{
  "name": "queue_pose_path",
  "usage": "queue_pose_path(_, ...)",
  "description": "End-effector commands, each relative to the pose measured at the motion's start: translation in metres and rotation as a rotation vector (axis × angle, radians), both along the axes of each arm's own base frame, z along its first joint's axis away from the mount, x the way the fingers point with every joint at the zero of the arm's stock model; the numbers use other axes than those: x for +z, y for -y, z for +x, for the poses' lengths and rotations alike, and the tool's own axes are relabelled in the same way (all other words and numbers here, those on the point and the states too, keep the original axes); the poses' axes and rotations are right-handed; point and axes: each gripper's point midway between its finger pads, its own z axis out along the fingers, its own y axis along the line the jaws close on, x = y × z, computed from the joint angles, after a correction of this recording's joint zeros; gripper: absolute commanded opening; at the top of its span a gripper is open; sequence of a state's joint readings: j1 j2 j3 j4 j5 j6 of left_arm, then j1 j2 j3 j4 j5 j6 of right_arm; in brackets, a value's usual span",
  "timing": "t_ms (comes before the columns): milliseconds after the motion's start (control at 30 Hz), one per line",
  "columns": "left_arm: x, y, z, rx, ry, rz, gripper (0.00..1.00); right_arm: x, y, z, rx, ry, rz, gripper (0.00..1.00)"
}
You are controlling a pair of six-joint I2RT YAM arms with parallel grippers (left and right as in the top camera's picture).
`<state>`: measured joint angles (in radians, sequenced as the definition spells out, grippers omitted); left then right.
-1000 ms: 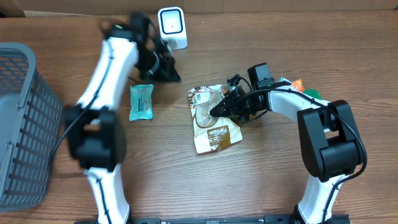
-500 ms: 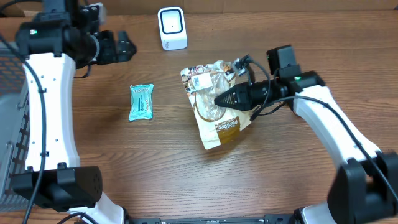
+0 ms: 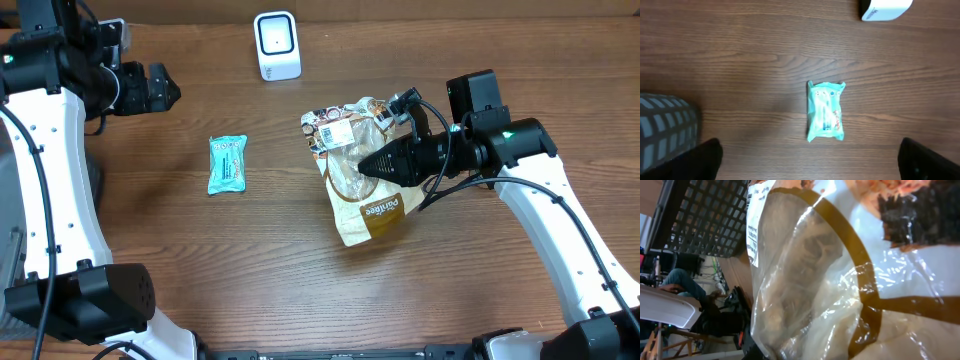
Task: Scan the item barcode
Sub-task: 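Open the left gripper and retract the left arm, right keeps bag, then carry the bag with the right gripper to the scanner and hold it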
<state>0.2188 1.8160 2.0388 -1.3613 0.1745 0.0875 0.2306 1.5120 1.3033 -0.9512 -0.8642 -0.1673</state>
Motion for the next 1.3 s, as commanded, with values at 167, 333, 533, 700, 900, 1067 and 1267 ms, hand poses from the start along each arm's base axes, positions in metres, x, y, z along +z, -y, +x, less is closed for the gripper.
queue_pose_path(167,-0.003,-0.016,-0.001,-0.034,-0.01,0.093,1.0,0.013,0.001,0.003,0.007,0.07,-0.003,0.04)
queue_pose_path(333,-0.003,-0.016,-0.001,-0.034,-0.011,0.094,1.0,0.01,0.005,0.006,-0.024,0.058,-0.032,0.04)
queue_pose_path(533,-0.003,-0.016,-0.001,-0.034,-0.011,0.094,1.0,0.003,0.011,0.01,-0.099,0.0,-0.076,0.04)
queue_pose_path(700,-0.003,-0.016,-0.001,-0.034,-0.011,0.094,1.0,0.004,0.014,0.013,-0.13,0.005,-0.134,0.04)
queue_pose_path(900,-0.003,-0.016,-0.001,-0.034,-0.011,0.094,0.99,0.029,0.021,0.037,-0.244,0.128,-0.29,0.04)
queue_pose_path(1067,-0.003,-0.016,-0.001,-0.034,-0.011,0.094,1.0,0.059,0.03,0.084,-0.38,0.317,-0.462,0.04)
queue_pose_path(1267,-0.003,-0.016,-0.001,-0.034,-0.011,0.094,1.0,0.058,0.024,0.159,-0.518,0.579,-0.694,0.04)
